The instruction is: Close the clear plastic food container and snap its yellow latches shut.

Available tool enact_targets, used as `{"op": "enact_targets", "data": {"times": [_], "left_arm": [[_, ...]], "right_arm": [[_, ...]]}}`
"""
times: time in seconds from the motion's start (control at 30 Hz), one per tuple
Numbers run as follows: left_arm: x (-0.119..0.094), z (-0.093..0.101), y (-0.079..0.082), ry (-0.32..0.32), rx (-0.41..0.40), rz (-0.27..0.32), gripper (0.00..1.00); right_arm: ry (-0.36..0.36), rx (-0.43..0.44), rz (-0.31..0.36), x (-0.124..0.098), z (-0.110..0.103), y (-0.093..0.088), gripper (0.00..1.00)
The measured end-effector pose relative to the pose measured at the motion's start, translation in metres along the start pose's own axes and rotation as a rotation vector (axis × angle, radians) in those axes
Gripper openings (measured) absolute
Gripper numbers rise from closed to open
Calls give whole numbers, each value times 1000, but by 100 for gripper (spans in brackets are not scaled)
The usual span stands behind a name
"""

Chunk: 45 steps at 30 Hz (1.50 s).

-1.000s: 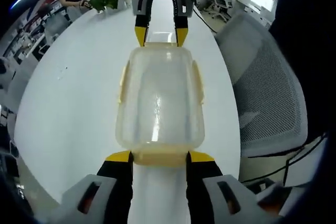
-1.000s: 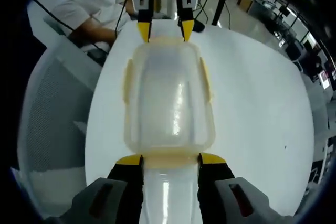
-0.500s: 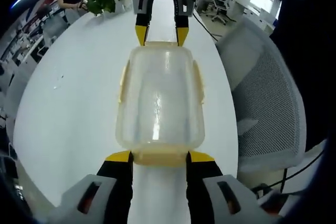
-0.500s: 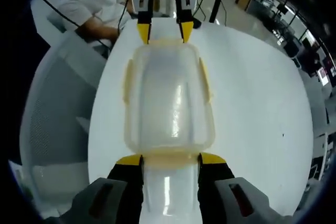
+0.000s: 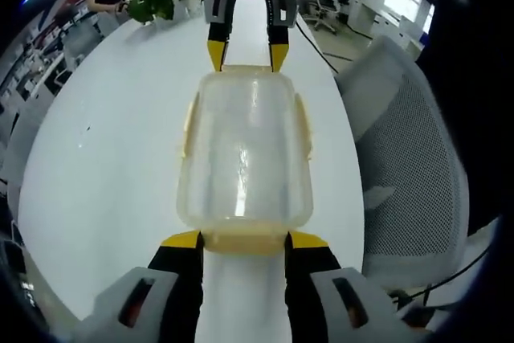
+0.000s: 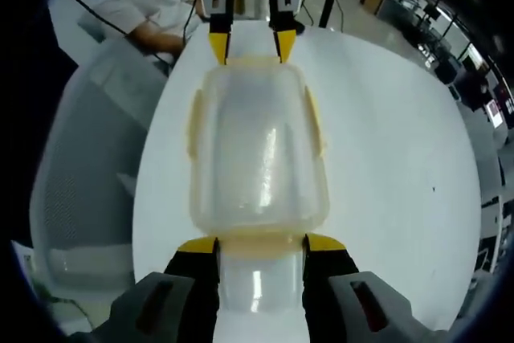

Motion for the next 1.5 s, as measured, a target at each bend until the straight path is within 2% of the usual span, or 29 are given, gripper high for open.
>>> {"op": "enact_targets", "data": {"times": [0.83, 1.13, 1.5], "left_arm": [[23, 2, 63, -16, -36, -20, 38], [30, 7, 78, -18, -46, -26, 38], [39, 5, 100, -11, -41, -33, 38]], "right_arm": [[20, -17, -4, 1, 4, -68, 39], [33, -24, 12, 2, 1, -85, 39], [20, -18, 9, 3, 4, -109, 39]]}}
Point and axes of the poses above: the point that each gripper's makers call its tool centre point, and the gripper's own axes: x roughly forward along the fingers, z roughly to its right, y roughly out of its top, the point moved 1 cm from there along -x, roughly backward along the fingers, and after that the axes turned 13 degrees about -z, right-handed, at the moved point
